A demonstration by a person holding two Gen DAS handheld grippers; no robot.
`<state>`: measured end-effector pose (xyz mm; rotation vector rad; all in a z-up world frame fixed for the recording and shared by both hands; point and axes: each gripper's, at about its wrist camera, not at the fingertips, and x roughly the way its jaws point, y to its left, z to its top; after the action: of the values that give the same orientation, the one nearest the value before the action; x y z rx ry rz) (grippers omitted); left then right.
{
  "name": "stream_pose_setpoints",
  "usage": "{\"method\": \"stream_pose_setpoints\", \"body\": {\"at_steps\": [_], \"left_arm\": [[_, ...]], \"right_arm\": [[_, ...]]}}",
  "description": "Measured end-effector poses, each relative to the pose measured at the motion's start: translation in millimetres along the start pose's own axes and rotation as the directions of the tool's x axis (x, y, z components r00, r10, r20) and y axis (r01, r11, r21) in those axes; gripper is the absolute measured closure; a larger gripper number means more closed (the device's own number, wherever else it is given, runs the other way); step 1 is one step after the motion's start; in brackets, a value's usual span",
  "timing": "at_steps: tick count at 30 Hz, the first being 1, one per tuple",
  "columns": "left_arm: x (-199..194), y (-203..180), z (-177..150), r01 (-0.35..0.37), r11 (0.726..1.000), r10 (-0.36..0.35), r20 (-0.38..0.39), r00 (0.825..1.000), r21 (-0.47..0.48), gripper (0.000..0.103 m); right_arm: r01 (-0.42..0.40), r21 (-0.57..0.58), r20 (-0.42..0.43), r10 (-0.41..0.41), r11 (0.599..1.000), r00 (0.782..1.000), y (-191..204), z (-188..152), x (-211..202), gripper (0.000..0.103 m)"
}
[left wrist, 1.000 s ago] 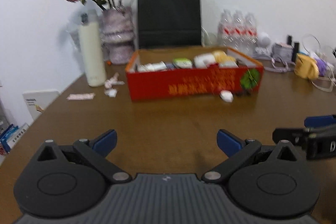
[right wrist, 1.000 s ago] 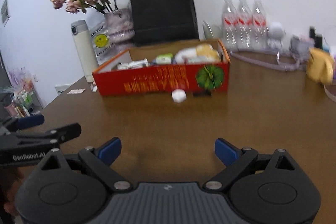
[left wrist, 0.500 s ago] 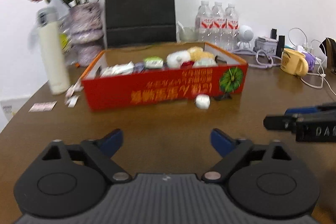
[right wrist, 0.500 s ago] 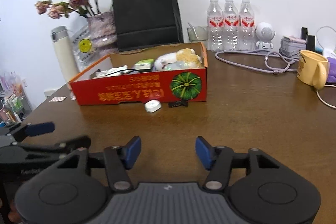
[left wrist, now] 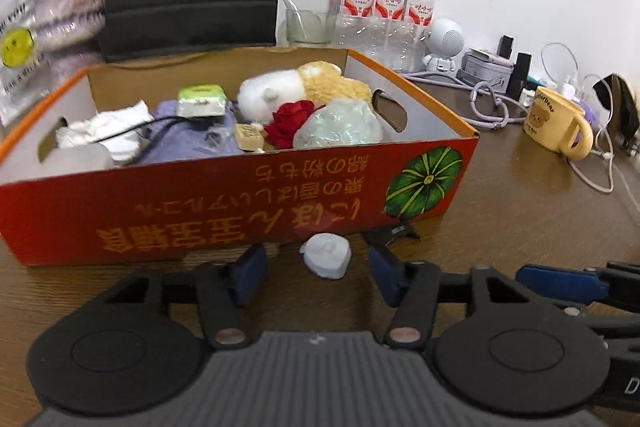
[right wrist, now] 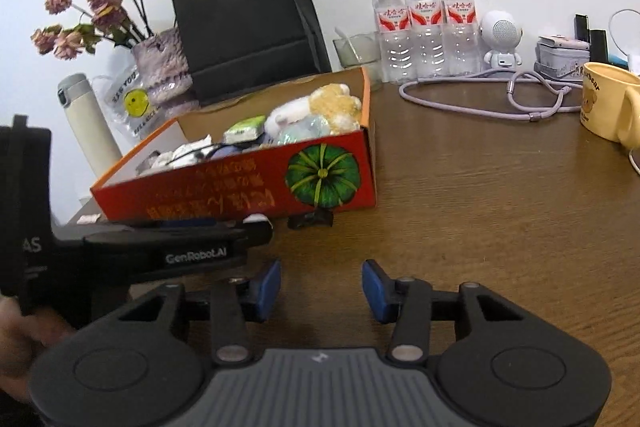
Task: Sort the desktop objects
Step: 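Grasp the white cotton ball with the left tool while the right tool grasps the small black item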
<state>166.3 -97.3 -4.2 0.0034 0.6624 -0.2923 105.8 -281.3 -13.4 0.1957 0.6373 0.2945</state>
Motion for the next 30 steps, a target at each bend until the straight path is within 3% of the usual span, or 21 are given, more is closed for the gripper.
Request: {"method": "stream_pose_setpoints", "body": {"at_steps": [3,8,14,17,22,25,27,30], "left_arm": [[3,0,0,-0.005,1.000,0.005,0.004,1.000,0.008,0.078],[-2,5,0,0.027,1.000,-0.027,-0.010,1.000,0.003,0.078],[-35,29,-13,0.010,1.000,-0.010,0.016,1.000,-0.009,0.078],[-44,51,-16,-0.031,0.998,0.033,0.024,0.999,-0.063,0.078],[-54,70,-13,-0.004,0.992,0.010,0.050,0.999,-0.126,0.078],[-57,64,-16,-0.016,0.997,0.021,0.059,0.998,-0.080,0.078],[-58,59,-19,-0.026,0.999,0.029,0.063,0.998,-0.045,0.078],[-59,57,-22,-0.004,0.999,0.006,0.058,0.998,-0.038,0.078]], "right_arm": [[0.000,-0.003,0.006,0.000,1.000,1.000,1,5,4,0.058],[0.017,-0.020,-0.004,-0.017,1.000,1.000,7,13,18,0.058],[0.082,-0.082,-0.030,-0.084,0.993,0.996,26,20,46,0.058],[0.136,-0.124,-0.017,-0.139,0.983,0.990,40,26,63,0.058],[0.195,-0.168,-0.020,-0.201,0.966,0.979,59,27,85,0.060],[0.204,-0.214,-0.004,-0.209,0.955,0.978,66,23,89,0.066],[0.197,-0.212,-0.006,-0.203,0.957,0.979,67,23,89,0.078],[0.188,-0.226,-0.007,-0.195,0.956,0.981,68,22,88,0.083]]}}
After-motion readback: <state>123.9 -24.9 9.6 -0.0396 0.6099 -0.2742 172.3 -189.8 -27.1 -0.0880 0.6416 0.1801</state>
